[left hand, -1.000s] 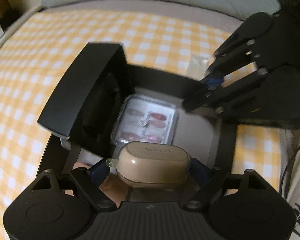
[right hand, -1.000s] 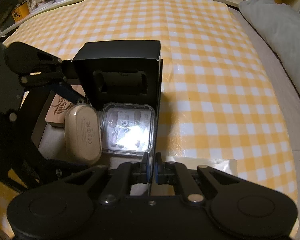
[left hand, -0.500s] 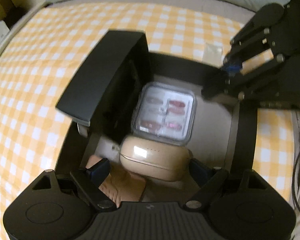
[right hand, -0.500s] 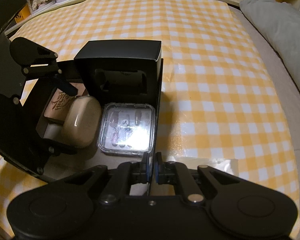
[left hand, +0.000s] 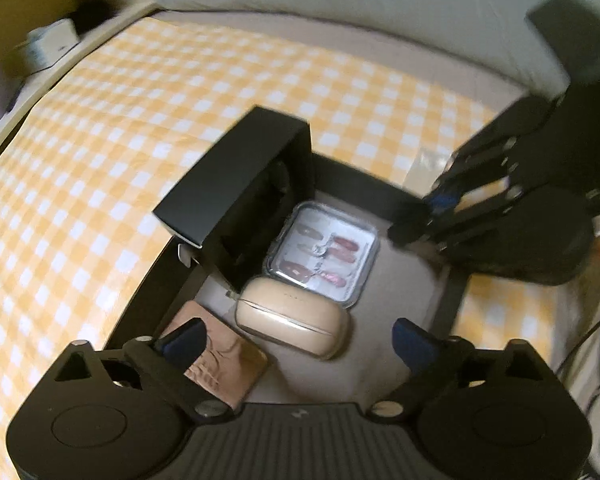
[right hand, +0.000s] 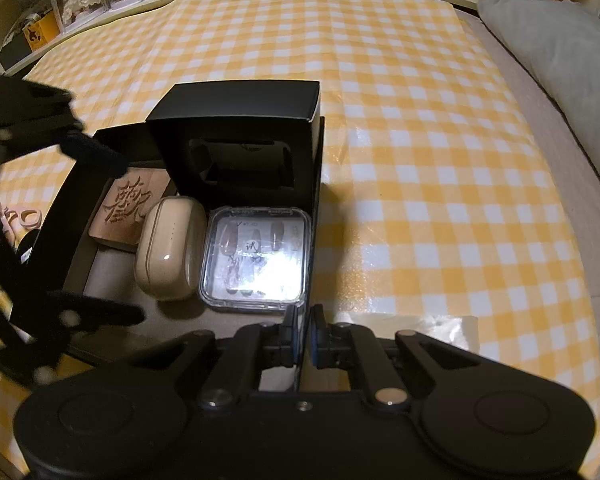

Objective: Organize rigid objects
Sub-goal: 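Open the left tool and withdraw it from the tray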

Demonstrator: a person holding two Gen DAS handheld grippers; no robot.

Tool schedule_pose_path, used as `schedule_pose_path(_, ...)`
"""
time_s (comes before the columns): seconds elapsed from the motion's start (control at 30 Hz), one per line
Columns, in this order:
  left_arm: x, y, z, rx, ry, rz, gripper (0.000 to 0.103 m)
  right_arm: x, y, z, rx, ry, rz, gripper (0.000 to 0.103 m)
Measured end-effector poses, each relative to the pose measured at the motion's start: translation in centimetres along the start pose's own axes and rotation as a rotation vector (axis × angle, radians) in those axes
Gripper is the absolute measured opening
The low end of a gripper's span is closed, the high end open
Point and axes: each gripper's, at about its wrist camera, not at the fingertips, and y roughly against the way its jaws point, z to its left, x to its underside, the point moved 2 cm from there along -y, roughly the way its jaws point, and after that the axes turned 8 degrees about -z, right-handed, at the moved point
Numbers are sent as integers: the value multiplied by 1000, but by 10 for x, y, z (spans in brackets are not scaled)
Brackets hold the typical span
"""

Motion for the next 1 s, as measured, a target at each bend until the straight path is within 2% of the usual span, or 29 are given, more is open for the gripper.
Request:
schedule_pose_path(0.23, 13, 47, -6, -8, 143, -146, 103, 0, 0, 2, -2, -15, -2, 7)
schedule_pose_path(0.57, 45, 100, -16, -96, 372, -283, 103, 0, -2, 3, 4, -23, 5, 7)
schedule_pose_path(0.77, 70, 129, -9, -191, 493, -341, 103, -1, -6, 4, 17, -16, 5, 6)
schedule_pose_path(1.0, 107, 151, 24, -342, 649, -331, 103, -4, -6, 4, 22, -26, -20, 6)
